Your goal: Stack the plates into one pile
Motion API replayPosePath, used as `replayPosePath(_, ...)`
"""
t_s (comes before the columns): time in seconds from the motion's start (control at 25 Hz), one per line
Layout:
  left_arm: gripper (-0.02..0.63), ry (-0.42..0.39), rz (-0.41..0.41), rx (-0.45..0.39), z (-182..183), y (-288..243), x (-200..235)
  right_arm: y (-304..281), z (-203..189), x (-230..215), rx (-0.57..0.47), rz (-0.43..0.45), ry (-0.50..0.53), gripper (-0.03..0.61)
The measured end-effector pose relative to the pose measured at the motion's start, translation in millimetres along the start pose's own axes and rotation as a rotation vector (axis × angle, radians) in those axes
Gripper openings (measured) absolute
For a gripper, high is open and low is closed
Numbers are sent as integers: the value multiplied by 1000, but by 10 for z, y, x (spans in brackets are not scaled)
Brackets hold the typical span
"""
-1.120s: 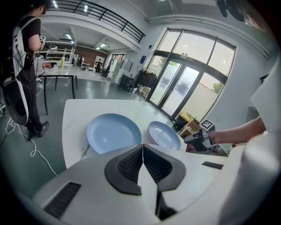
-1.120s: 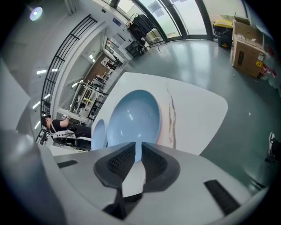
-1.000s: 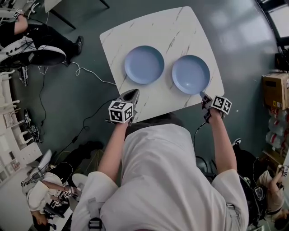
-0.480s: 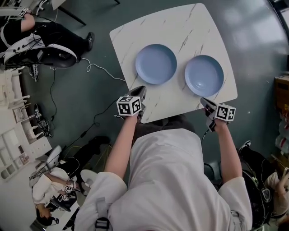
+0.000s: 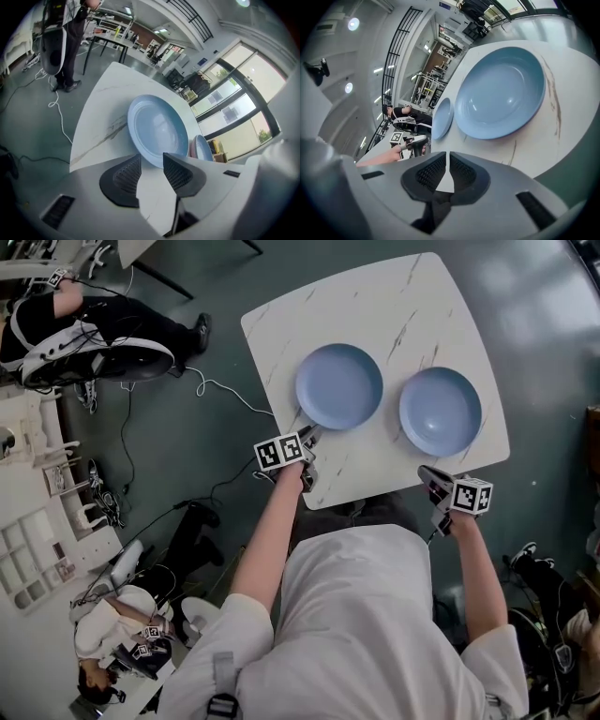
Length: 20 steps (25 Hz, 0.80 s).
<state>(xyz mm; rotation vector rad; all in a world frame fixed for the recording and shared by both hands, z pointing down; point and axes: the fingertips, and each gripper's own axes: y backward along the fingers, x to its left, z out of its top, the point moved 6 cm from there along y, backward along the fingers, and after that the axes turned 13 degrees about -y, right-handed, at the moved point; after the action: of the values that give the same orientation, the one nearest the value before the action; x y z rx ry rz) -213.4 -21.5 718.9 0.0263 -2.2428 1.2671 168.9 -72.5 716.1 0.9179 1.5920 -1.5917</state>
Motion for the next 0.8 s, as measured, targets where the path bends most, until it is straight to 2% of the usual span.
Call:
replayPosePath(0.16, 167, 73, 25, 34, -3, -188, 94, -38, -24, 42, 12, 14, -26, 41)
replayPosePath(0.44, 179, 97, 78, 91, 85, -431, 244, -67, 7, -40, 22, -12, -37, 41)
replayPosePath(0.52, 162, 121, 86, 110, 93, -500, 281, -60, 28, -54, 16, -18, -43, 41)
replayPosePath(0.64, 86, 175, 98, 128, 118, -557, 310, -42, 68, -47, 11, -31, -48, 40)
replayPosePath(0.8, 60, 257, 118, 115, 162, -587, 354, -48, 102, -50, 2, -27, -63, 40)
